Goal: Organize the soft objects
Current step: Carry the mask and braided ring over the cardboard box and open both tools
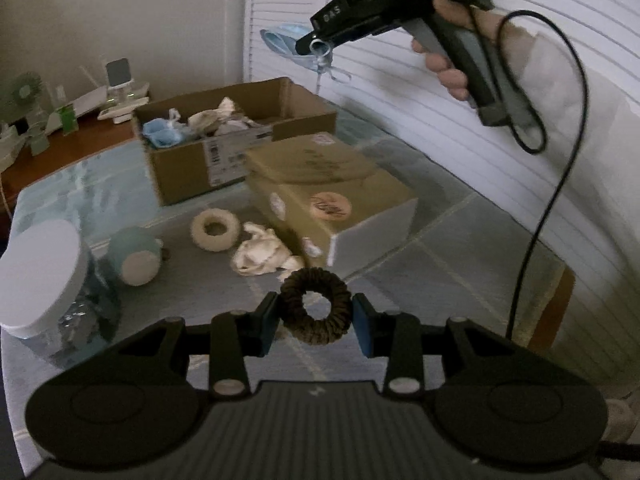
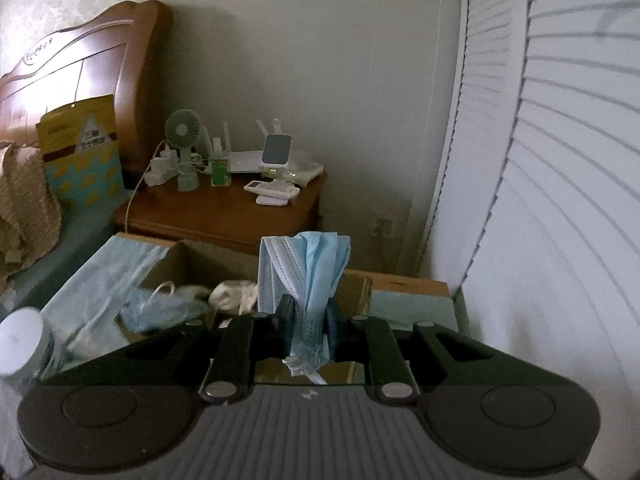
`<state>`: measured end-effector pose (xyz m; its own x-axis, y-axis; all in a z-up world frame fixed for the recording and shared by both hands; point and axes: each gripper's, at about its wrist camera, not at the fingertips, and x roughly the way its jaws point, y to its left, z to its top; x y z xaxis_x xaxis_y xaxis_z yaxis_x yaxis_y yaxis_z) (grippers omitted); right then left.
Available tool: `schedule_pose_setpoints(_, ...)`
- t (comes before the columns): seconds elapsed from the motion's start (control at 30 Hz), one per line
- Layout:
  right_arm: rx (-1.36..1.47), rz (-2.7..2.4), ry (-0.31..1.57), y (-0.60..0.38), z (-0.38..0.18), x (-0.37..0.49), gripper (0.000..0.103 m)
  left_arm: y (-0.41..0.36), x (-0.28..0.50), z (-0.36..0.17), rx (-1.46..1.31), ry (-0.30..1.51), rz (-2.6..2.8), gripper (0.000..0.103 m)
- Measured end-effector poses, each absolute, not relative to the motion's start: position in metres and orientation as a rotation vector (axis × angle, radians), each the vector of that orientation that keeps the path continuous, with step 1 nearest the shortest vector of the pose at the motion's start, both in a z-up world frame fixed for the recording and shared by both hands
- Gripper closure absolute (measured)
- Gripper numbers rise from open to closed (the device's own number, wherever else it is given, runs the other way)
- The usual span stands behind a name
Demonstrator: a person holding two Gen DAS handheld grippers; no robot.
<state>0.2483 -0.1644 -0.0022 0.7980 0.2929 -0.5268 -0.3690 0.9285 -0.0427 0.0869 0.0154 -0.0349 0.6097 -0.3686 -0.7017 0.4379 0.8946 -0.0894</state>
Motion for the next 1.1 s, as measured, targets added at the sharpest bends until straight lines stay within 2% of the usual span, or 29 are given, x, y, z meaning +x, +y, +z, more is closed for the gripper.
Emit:
schedule_pose_setpoints(0.07,-0.14,0.357,0.561,-0.161,-0.007,0.262,0.082,0.019,0.088,-0.035,0.092,0.791,-0.456,0.065)
schedule_pose_setpoints(0.13,-0.144,0.336,0.575,-0.159,-0.015,0.27,0.064,0.021,0.091,-0.036,0.091,0.795,-0.452,0.065)
schedule_pose_setpoints(0.2,-0.137,0.337,0.601,-0.161,-0.024,0.274,0.051,0.022,0.093,-0.037,0.095,0.798,-0.446,0.065)
schedule_pose_setpoints(0.27,-0.133,0.348,0.618,-0.164,-0.031,0.272,0.044,0.023,0.096,-0.039,0.092,0.806,-0.445,0.065)
schedule_pose_setpoints(0.33,-0.126,0.349,0.626,-0.167,-0.036,0.268,0.028,0.023,0.099,-0.04,0.093,0.811,-0.443,0.065)
schedule_pose_setpoints(0.53,-0.074,0.329,0.61,-0.182,-0.032,0.247,0.004,0.024,0.103,-0.036,0.078,0.812,-0.43,0.065)
schedule_pose_setpoints(0.6,-0.071,0.328,0.595,-0.186,-0.029,0.234,0.0,0.026,0.104,-0.032,0.071,0.813,-0.426,0.065)
schedule_pose_setpoints(1.1,-0.046,0.281,0.572,-0.205,-0.043,0.128,0.0,0.022,0.158,0.023,0.127,0.739,-0.423,0.065)
